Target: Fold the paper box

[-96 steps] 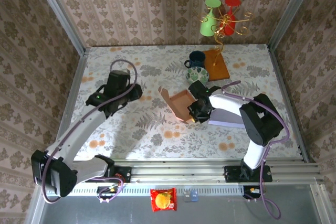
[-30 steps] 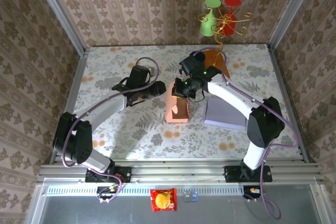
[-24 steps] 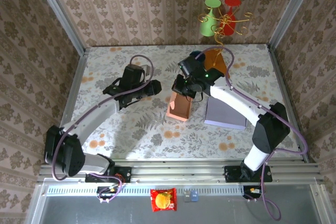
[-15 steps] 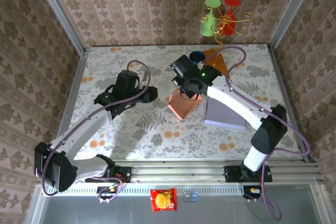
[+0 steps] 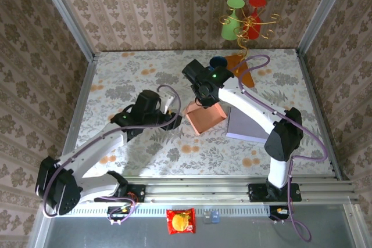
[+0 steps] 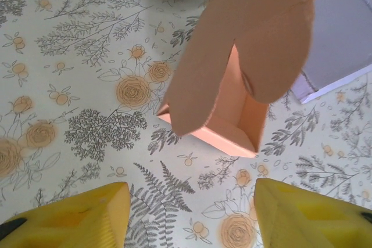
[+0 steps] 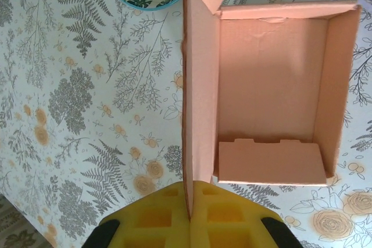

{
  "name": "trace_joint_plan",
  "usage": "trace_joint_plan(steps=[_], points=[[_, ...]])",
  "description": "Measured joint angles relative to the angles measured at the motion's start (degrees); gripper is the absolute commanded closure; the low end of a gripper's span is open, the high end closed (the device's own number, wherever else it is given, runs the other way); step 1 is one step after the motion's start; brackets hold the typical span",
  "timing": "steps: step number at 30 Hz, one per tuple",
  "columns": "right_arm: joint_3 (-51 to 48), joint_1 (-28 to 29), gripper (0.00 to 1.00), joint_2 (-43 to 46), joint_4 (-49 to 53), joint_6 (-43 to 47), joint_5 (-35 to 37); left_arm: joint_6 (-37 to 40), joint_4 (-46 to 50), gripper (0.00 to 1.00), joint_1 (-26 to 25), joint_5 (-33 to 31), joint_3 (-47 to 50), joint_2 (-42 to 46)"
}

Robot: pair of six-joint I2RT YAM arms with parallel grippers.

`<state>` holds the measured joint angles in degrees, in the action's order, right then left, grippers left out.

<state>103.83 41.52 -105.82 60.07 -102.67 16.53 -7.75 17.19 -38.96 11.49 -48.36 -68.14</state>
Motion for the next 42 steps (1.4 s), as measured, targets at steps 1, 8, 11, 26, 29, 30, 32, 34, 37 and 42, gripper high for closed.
trace_joint_plan(steps=[1, 8, 11, 26, 29, 30, 32, 34, 37, 42], points=[[0.0, 0.0, 1.00, 0.0, 0.0, 0.0, 0.0, 0.7, -0.5, 0.39, -0.2, 0.0, -0.2, -1.2], [0.0, -0.6, 1.00, -0.1, 0.0, 0.5, -0.5, 4.7, -2.3, 0.39, -3.1, -1.1, -4.2, -9.6], [0.0, -1.0, 1.00, -0.1, 0.0, 0.8, -0.7, 5.5, -2.8, 0.44, -3.4, -2.3, -6.2, -11.6], [-1.5, -3.3, 1.00, -0.1, -2.1, 2.9, -3.0, 6.5, -3.3, 0.80, -3.5, -4.5, -11.4, -19.3], [-2.0, -3.3, 1.00, -0.1, -2.6, 3.3, -3.7, 6.4, -3.3, 0.89, -3.5, -4.9, -11.5, -19.7], [-2.1, -3.3, 1.00, -0.1, -2.9, 3.3, -3.7, 6.4, -3.1, 0.94, -3.5, -4.9, -11.8, -19.9], [-2.6, -3.4, 0.93, -0.1, -3.9, 3.8, -3.7, 6.6, -2.9, 0.99, -3.6, -4.9, -12.1, -20.2], [-3.4, -3.6, 0.76, 0.1, -5.2, 4.6, -4.0, 6.9, -2.6, 1.00, -3.7, -4.9, -12.1, -20.2], [-5.4, -4.0, 0.56, 1.2, -7.3, 9.4, -4.2, 7.3, -2.6, 1.00, -3.4, -4.6, -12.1, -20.1], [-11.2, -7.0, 0.44, 8.1, -14.8, 28.4, -5.9, 9.6, -1.5, 1.00, 0.1, 0.3, -11.7, -17.4]])
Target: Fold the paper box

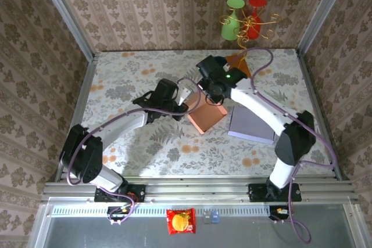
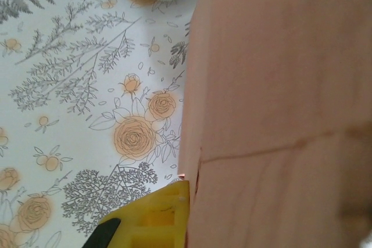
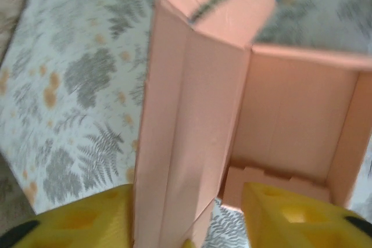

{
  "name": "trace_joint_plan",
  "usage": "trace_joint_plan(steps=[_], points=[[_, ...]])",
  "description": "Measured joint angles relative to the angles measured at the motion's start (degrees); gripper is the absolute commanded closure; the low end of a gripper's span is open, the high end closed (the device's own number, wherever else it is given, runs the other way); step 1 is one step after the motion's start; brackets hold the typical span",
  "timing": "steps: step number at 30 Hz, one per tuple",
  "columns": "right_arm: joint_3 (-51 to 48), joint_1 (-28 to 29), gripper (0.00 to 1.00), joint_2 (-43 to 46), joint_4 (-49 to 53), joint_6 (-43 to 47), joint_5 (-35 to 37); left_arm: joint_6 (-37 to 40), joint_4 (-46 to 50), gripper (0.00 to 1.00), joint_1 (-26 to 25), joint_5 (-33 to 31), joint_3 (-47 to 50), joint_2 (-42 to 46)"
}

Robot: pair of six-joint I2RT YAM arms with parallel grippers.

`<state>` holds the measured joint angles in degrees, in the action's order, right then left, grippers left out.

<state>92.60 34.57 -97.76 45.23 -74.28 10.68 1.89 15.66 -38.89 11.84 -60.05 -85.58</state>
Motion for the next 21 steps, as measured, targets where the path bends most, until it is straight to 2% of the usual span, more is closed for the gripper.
trace_joint_plan(steps=[3, 6, 12, 16, 21], points=[[-6.3, -5.0, 0.45, 7.7, -6.7, 16.4, -6.1, 2.8, 1.8, 1.00, 3.1, 4.2, 0.4, 3.2], [-11.3, -10.8, 0.45, 13.7, -9.2, 33.4, -13.0, 6.8, 4.0, 1.00, 6.0, 8.7, 0.3, 5.0], [-16.5, -16.7, 0.43, 16.4, -7.1, 60.8, -21.4, 17.3, 13.5, 1.00, 7.9, 14.3, -1.6, 2.3], [-17.2, -17.9, 0.40, 14.0, -3.8, 71.7, -25.3, 25.4, 19.4, 1.00, 8.2, 16.8, -3.3, 0.8], [-16.1, -17.7, 0.39, 8.8, -1.6, 78.8, -30.5, 32.5, 24.1, 1.00, 9.4, 17.9, -4.7, 0.7]])
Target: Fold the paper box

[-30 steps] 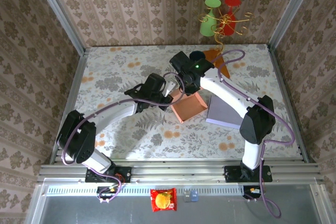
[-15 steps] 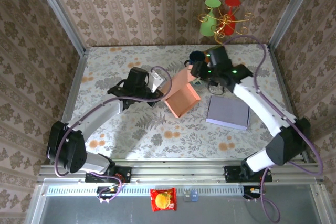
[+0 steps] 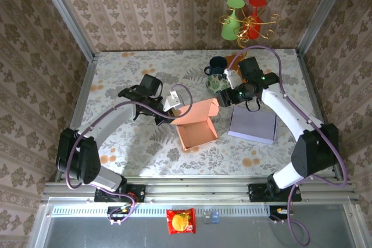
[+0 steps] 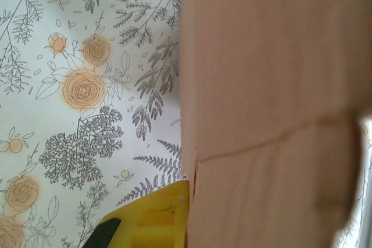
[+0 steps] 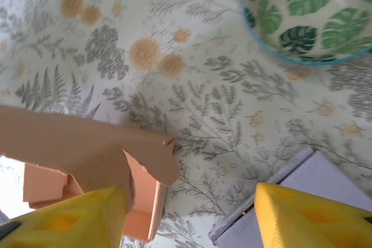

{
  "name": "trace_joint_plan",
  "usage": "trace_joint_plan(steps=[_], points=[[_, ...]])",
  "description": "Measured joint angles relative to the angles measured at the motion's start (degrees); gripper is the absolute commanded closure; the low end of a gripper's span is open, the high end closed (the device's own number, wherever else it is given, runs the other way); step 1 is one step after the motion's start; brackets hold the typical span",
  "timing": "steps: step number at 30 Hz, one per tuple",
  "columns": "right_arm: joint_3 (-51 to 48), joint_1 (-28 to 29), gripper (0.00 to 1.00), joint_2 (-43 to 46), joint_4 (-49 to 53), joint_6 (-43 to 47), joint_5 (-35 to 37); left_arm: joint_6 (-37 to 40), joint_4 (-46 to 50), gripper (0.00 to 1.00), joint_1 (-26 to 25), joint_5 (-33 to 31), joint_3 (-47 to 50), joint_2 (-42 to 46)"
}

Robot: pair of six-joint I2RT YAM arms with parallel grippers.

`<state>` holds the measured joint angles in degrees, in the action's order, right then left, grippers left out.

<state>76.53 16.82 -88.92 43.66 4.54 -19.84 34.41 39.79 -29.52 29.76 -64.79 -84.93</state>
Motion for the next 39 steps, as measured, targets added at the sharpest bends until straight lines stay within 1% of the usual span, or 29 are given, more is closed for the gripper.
trace_joint_plan(steps=[3, 7, 13, 15, 18, 22, 25, 27, 30, 34, 35, 37, 39], points=[[1.9, 0.9, 0.39, -2.6, 0.8, 1.9, -1.9, 1.6, 1.2, 1.00, 0.5, -0.1, -0.6, -0.5], [1.3, 2.7, 0.38, -1.9, 0.5, 2.6, -1.6, 2.4, 1.6, 1.00, 1.1, -0.4, -1.0, -1.4], [-4.0, 3.1, 0.37, 4.9, 0.1, 2.6, -0.6, 3.0, 1.5, 1.00, 1.1, -1.2, -1.0, -1.4], [-5.0, 3.7, 0.35, 7.0, 0.0, 2.5, -0.5, 3.0, 1.2, 0.99, 1.1, -1.4, -1.0, -1.4], [-6.9, 5.4, 0.35, 8.6, -1.0, 1.0, 0.4, 2.9, 0.4, 0.98, 1.2, -1.6, -1.0, -1.7], [-10.2, 6.6, 0.35, 8.4, -3.4, -2.7, 1.2, 3.0, -0.8, 0.98, 1.6, -1.7, -1.0, -2.4], [-10.4, 6.7, 0.36, 6.9, -4.8, -3.7, 2.0, 3.0, -1.6, 0.98, 1.9, -1.6, -1.0, -3.1], [-9.6, 6.7, 0.39, 4.7, -5.1, -3.5, 2.3, 3.0, -2.1, 0.98, 2.3, -1.4, -1.0, -3.5], [-8.3, 6.7, 0.39, 0.1, -6.4, -2.6, 2.4, 3.0, -2.7, 0.98, 2.6, -1.2, -1.0, -3.9], [-7.8, 6.7, 0.40, -3.2, -7.3, -1.5, 3.8, 3.0, -3.2, 0.97, 3.0, -0.7, -1.0, -4.2], [-7.3, 6.7, 0.41, -3.8, -7.4, -1.3, 4.2, 3.0, -3.1, 0.97, 3.4, -0.5, -1.0, -4.3], [-5.9, 6.7, 0.49, -4.9, -7.6, -0.7, 4.3, 3.0, -3.2, 0.97, 4.1, -0.4, -1.0, -4.4], [-4.1, 6.8, 0.55, -6.1, -7.8, 0.1, 4.2, 3.0, -3.2, 0.97, 4.6, -0.4, -1.0, -4.5]])
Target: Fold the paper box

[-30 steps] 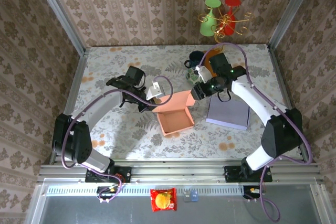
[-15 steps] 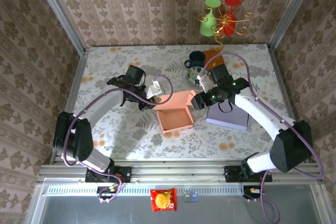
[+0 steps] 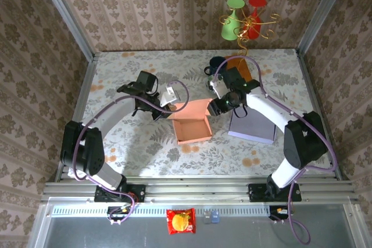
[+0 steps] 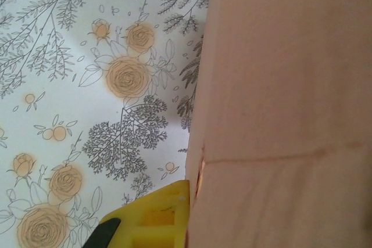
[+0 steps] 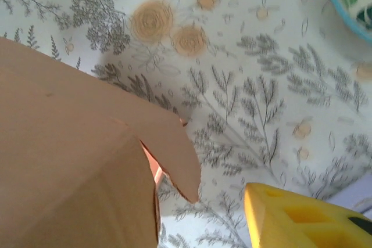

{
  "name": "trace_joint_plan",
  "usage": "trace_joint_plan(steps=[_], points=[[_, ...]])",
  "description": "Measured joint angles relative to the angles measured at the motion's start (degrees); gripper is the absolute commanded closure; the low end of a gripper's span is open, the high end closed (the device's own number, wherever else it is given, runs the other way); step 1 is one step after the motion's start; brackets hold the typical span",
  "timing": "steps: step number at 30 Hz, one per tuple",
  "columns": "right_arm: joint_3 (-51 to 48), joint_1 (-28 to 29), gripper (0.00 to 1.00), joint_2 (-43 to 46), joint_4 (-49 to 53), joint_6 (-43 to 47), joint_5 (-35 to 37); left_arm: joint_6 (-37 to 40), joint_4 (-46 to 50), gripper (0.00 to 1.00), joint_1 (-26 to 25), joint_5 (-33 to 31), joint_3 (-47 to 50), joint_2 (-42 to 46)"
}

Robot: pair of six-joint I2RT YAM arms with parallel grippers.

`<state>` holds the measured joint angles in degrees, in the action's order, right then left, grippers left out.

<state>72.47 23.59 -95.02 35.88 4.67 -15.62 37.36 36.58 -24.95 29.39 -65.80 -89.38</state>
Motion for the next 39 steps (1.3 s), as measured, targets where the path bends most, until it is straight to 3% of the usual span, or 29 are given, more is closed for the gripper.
trace_joint_plan(steps=[10, 16, 18, 22, 26, 29, 34, 39], points=[[1.3, 1.1, 0.70, -1.2, -0.7, 1.0, 0.0, -0.1, -0.9, 0.96, 0.3, 0.4, -0.5, -1.0], [1.4, 1.9, 0.97, -1.5, -0.9, 1.6, 0.7, -0.5, -1.1, 0.92, 0.3, 0.4, -0.5, -1.0], [1.5, 2.6, 1.00, -1.5, -1.0, 2.8, 2.0, -1.3, -1.2, 0.86, 0.3, 0.2, -0.5, -1.0], [1.6, 4.1, 1.00, -1.5, -1.1, 4.5, 4.9, -5.2, -3.1, 0.60, 0.6, -0.9, -0.4, -1.0], [2.2, 4.8, 1.00, -1.5, -0.6, 5.6, 6.7, -13.7, -8.0, 0.54, 1.1, -2.9, 2.3, 0.2], [2.8, 4.8, 1.00, -1.5, 0.5, 5.3, 7.5, -23.6, -12.0, 0.43, 1.2, -5.6, 7.2, 4.3], [2.9, 4.8, 1.00, -1.5, 0.6, 3.7, 7.9, -41.9, -18.1, 0.46, 0.0, -11.4, 18.7, 18.6], [2.9, 5.2, 1.00, -1.4, 0.6, 2.5, 8.0, -57.6, -24.1, 0.60, -1.4, -13.1, 29.2, 30.9]])
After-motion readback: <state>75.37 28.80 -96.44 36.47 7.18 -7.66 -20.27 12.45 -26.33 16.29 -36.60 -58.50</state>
